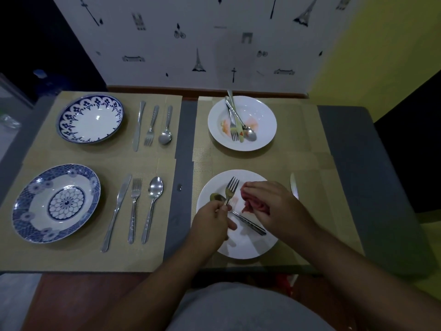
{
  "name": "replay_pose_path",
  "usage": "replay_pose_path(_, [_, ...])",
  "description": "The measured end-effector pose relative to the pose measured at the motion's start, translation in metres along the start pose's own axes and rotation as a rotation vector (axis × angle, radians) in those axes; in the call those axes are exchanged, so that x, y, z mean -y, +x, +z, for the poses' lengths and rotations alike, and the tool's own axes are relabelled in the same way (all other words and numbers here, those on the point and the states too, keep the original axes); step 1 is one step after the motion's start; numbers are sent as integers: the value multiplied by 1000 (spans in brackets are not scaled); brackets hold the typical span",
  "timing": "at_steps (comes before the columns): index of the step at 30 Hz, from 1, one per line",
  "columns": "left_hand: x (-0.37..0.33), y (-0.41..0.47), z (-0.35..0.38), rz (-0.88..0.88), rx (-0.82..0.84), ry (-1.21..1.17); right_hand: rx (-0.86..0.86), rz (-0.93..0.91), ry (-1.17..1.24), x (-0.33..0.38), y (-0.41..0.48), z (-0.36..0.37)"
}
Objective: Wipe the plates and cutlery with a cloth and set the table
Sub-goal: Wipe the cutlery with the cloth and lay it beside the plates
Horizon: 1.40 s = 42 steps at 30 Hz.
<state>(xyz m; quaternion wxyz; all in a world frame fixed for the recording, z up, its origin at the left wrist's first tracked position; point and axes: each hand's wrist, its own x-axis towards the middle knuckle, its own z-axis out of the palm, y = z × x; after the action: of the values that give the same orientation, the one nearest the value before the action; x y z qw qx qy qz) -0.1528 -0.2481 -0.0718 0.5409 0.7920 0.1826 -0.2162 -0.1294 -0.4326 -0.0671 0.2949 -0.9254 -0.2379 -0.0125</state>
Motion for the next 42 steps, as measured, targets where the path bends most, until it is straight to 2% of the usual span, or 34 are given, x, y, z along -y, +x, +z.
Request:
replay_pose_path(8, [4, -4, -4, -76, 67, -231, 97, -163, -68, 4, 0, 8])
replay_pose_path(14, [6, -6, -5, -79, 80, -184, 126, -191, -107, -7, 0, 9])
replay_pose_path(16, [6, -7, -3, -107, 85, -201, 101, -148, -130, -18, 5, 6])
replay_pose_path(22, [-4, -2, 12, -186, 83, -278, -39, 168, -112, -47, 1, -17])
replay_pose_path(28, [-31, 9, 47, -175, 138, -274, -60, 317, -68, -66, -33, -31])
replay_pose_path(32, [-52, 20, 95, -54, 141, -82, -103, 402, -34, -90, -60, -46])
replay_pose_path(37, [-68, 43, 167, 8, 129, -8, -157, 542, -17, -122, -95, -65])
replay_pose_path(42, [-65, 66, 212, 53, 78, 140, -108, 535, 34, -151, -115, -68])
